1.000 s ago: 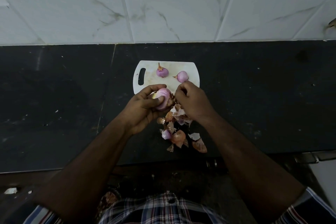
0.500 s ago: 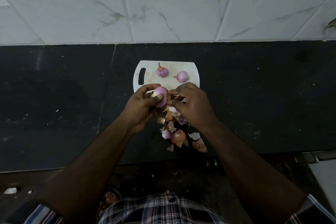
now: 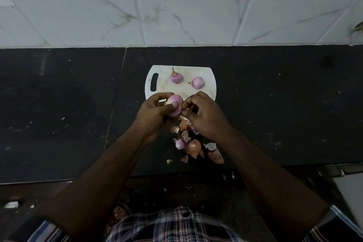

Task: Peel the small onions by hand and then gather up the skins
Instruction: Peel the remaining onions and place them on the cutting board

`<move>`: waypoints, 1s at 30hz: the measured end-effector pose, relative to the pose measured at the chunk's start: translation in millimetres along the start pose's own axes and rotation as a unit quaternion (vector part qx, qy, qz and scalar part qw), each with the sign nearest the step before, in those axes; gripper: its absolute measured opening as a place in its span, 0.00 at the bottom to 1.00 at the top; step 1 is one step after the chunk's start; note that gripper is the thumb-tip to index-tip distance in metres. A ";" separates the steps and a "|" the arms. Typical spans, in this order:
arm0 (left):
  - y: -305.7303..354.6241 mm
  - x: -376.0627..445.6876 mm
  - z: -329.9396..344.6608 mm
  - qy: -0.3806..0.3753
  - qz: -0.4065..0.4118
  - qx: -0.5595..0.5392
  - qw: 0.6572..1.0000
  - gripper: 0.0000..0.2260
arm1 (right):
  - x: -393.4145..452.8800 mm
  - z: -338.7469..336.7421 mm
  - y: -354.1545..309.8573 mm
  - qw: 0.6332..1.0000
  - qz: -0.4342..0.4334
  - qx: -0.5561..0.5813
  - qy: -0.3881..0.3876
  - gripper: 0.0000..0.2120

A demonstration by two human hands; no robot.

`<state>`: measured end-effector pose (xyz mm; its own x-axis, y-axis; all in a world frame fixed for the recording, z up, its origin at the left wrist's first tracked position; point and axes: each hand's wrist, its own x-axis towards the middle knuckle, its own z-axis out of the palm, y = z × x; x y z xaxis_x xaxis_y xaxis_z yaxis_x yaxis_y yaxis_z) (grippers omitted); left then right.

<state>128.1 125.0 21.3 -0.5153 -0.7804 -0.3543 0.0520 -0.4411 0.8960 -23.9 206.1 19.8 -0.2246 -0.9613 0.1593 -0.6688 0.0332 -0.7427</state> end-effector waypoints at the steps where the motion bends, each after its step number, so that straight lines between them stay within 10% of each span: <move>1: -0.5 0.3 0.9 0.004 0.000 -0.001 1.000 0.12 | 0.3 1.1 0.4 1.000 -0.002 0.000 0.002 0.06; 30: -1.4 2.3 10.8 0.042 0.001 0.011 0.999 0.14 | -2.7 3.6 0.8 0.996 -0.019 0.054 0.069 0.14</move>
<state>117.5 128.6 22.0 -0.4412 -0.8163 -0.3728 0.0344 -0.4305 0.9019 -21.3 207.7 16.4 -0.3016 -0.9142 0.2705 -0.6004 -0.0383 -0.7988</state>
